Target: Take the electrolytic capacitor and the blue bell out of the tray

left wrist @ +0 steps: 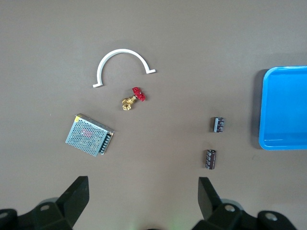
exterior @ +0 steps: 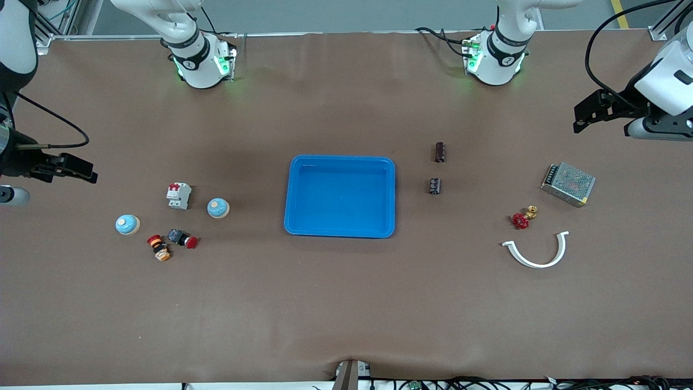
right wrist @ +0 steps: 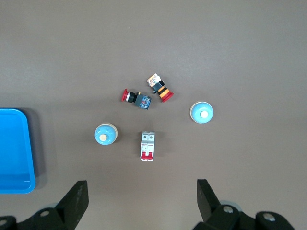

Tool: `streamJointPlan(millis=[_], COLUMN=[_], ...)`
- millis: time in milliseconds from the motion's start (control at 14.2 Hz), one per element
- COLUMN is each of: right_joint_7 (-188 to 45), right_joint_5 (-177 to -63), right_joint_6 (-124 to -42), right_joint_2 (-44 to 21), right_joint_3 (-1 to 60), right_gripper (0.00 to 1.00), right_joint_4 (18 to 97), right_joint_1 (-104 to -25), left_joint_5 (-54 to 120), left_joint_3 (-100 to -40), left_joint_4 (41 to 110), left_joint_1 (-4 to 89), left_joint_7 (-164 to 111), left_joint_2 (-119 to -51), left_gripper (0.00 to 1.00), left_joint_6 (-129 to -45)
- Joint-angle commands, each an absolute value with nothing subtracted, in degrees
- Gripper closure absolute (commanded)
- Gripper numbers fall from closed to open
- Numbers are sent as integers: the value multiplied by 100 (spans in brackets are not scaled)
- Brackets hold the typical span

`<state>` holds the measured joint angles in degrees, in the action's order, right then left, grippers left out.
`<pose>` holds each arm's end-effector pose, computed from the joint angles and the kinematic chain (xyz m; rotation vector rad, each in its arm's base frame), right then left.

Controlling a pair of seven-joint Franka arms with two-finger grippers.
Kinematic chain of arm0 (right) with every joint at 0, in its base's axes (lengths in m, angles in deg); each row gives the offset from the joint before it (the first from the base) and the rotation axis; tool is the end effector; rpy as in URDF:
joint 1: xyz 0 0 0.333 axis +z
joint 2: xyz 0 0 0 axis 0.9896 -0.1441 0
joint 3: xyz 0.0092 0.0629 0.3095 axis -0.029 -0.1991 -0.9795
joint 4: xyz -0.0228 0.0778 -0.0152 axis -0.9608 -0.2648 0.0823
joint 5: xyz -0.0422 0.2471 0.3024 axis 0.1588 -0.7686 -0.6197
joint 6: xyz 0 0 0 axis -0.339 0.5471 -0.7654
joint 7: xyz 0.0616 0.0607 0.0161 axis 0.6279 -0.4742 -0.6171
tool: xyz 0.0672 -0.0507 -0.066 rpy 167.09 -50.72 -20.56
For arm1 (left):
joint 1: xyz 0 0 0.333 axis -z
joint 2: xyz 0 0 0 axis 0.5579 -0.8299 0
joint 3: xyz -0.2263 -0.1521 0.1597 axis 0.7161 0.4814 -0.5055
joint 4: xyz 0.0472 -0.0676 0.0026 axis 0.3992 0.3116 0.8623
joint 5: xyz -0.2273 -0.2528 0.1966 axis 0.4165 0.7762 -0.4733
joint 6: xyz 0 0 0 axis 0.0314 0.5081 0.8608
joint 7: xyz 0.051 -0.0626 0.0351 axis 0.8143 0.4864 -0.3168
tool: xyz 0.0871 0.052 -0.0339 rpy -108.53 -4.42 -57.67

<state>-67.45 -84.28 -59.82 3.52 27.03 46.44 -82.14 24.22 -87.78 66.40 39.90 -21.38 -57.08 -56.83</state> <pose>0.5967 -0.0307 0.5678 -3.1260 0.0582 0.0941 0.5317 -0.0576 0.6380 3.1375 -0.1358 -0.0391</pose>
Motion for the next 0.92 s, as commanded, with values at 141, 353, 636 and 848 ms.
streamJointPlan(millis=[141, 353, 636, 848], right_joint_7=[-6621, -6612, -6603, -6665], right_joint_5=[-8385, -8385, -8499, -8647], right_joint_6=[-5907, -5986, -6303, -6312], right_joint_2=[344, 352, 256, 238], right_joint_3=[2651, 2651, 2642, 2642], right_gripper=[0, 0, 0, 0], right_joint_4=[4573, 4573, 4573, 4459], right_joint_1=[-8277, -8294, -8347, -8618], left_joint_5=[2442, 2442, 2442, 2442], left_joint_3=[-8776, -8776, -8776, -8776], left_joint_4=[6514, 6514, 6514, 6514], left_joint_1=[4006, 4006, 4006, 4006], left_joint_7=[-2106, -2114, -2106, -2114], left_joint_2=[-5762, -5762, -5762, -5762], left_gripper=[0, 0, 0, 0], left_joint_6=[-5664, -5664, -5664, -5664])
